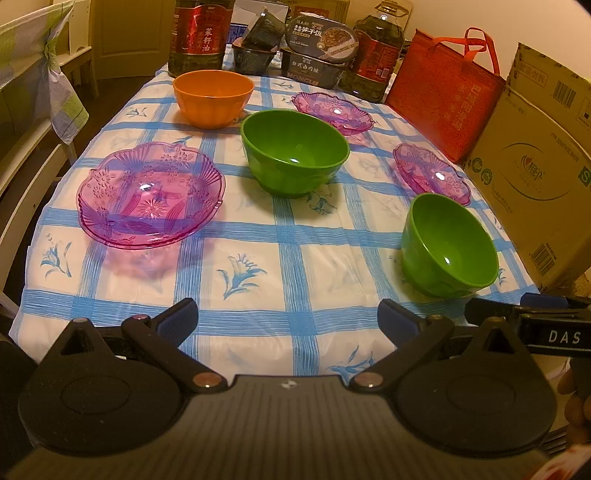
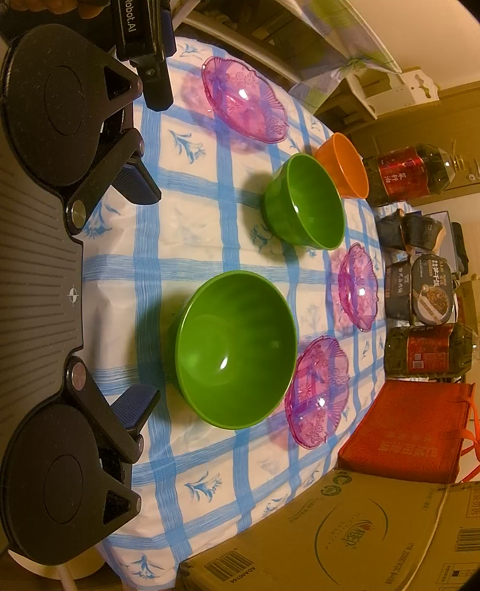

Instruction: Organize plates and bowls

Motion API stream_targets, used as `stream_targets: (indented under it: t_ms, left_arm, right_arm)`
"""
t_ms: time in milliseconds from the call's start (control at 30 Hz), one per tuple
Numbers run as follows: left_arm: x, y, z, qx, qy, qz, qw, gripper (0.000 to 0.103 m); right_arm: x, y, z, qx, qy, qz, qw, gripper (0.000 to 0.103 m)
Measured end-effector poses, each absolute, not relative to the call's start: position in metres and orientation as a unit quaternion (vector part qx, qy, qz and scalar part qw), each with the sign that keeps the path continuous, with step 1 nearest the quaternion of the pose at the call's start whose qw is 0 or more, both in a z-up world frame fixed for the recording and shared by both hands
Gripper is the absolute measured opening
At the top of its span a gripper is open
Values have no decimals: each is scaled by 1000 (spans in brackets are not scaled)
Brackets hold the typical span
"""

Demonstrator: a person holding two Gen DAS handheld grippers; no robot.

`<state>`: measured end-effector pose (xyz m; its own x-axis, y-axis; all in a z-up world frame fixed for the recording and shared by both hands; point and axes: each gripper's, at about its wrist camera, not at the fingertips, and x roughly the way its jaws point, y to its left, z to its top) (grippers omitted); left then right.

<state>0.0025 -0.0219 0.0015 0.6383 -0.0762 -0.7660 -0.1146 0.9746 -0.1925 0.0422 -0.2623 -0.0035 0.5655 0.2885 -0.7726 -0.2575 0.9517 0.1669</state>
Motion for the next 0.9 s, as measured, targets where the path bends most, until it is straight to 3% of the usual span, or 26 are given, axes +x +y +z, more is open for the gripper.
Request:
stream_targets:
  t_ms: [900]
  left_arm:
    - [2, -2, 2, -149, 411, 39, 899, 102]
  right_arm:
    - [47, -260, -7, 32, 439, 160, 884, 103]
